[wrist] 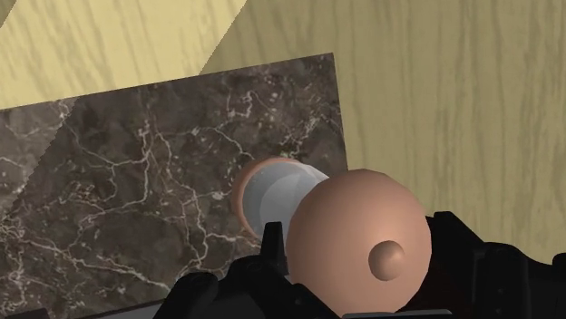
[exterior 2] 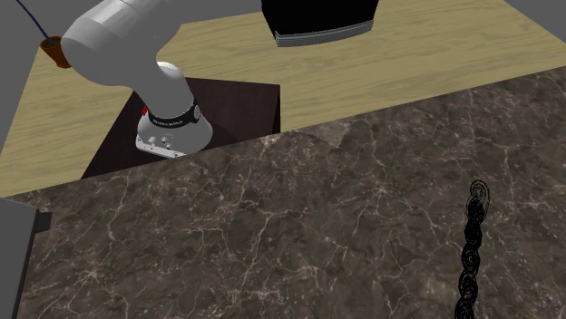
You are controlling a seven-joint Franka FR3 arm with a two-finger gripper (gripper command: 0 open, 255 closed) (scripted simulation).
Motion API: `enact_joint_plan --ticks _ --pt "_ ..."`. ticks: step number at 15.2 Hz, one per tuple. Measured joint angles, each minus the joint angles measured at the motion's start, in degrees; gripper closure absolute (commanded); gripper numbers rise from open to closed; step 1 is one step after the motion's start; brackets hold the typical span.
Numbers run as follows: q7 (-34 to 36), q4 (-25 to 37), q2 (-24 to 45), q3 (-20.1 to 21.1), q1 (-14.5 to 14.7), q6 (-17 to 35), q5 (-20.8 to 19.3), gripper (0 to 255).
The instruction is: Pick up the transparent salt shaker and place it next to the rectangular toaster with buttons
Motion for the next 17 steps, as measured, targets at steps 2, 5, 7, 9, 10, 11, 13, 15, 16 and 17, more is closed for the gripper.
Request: enact_joint_plan --ticks 2,5,7,9,10,11,13,15,16,17 --pt "0.37 -0.98 -0.61 -0.50 -0.29 0.86 -0.50 255" --pt "1.10 -2.43 -1.58 -1.38 -0.53 2.23 -1.31 255" --pt "1.29 -3.18 -2.11 -1.86 -0.83 2.96 -1.79 255" --pt "1.41 -3.47 -2.24 -1.95 -0.94 3.17 -1.91 255" --pt "1.43 -3.49 -2.26 -1.98 -0.94 3.20 -1.93 255" --pt "1.43 -3.49 -2.27 -1.99 -0.93 3.21 -1.94 255" --pt "1.44 -3.50 -2.28 -2.00 -0.92 3.23 -1.95 255" --pt "1.44 -3.50 -2.28 -2.00 -0.92 3.23 -1.95 0" --pt "1.44 -3.50 -2.28 -2.00 -0.92 3.23 -1.95 0" --pt "1.44 -3.50 -2.28 -2.00 -0.92 3.23 -1.95 0"
